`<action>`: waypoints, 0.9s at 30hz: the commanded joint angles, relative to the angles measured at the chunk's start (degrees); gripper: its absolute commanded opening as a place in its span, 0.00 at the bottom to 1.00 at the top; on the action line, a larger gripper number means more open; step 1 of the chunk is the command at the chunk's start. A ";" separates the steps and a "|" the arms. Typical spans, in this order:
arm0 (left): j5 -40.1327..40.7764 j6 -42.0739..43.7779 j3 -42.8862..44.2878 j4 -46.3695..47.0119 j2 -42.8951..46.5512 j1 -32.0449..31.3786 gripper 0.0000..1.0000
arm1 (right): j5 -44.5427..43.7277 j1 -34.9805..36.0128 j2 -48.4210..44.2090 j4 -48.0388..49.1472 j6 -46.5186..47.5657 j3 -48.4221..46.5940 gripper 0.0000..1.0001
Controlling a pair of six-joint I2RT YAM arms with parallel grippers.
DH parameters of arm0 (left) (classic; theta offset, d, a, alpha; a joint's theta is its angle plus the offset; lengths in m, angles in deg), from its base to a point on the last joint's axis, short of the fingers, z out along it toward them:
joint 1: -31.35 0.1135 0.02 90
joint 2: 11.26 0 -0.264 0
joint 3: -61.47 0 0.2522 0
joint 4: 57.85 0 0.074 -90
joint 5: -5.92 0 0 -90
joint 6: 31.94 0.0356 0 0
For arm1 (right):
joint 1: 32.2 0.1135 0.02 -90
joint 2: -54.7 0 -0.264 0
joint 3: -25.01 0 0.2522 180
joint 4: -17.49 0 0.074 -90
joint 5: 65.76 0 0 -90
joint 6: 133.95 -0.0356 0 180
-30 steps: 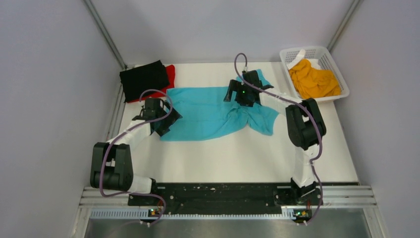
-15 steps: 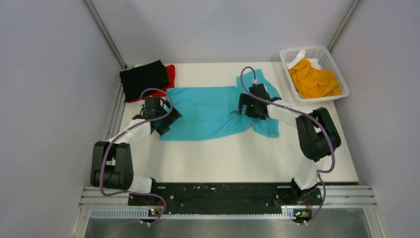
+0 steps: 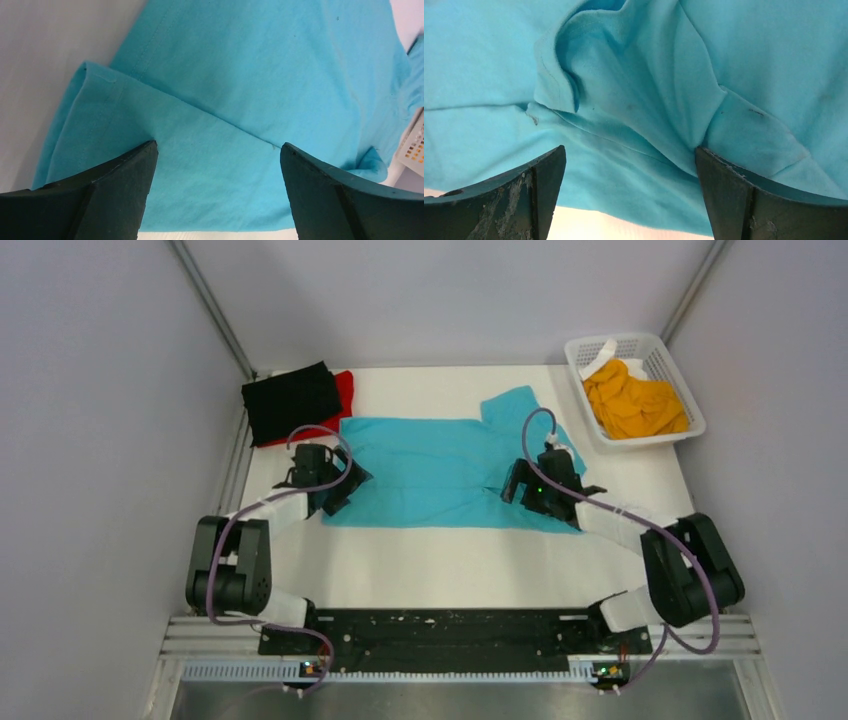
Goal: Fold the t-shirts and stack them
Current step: Fold the flattened tshirt in 1/3 of the way
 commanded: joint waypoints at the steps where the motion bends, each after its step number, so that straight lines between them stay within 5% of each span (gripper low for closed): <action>1: 0.56 -2.73 -11.21 -4.57 5.71 -0.50 0.99 | -0.99 -0.57 -8.12 -10.44 -1.05 6.98 0.99; 11: -2.95 -6.76 -28.27 -12.62 30.77 -6.86 0.99 | -1.84 -0.48 -34.61 -31.09 -11.47 18.48 0.99; 16: -0.33 -11.54 -27.85 -23.52 43.12 -12.39 0.99 | -1.77 -0.44 -48.57 -38.45 -13.95 16.77 0.99; 23: 6.16 -10.05 -22.29 -34.11 58.88 -13.55 0.99 | -0.23 -0.01 -47.63 -34.78 -7.22 7.63 0.99; 27: 9.54 -9.01 -19.98 -33.74 59.28 -13.55 0.99 | 4.39 4.64 -40.66 -26.52 -5.99 6.69 0.99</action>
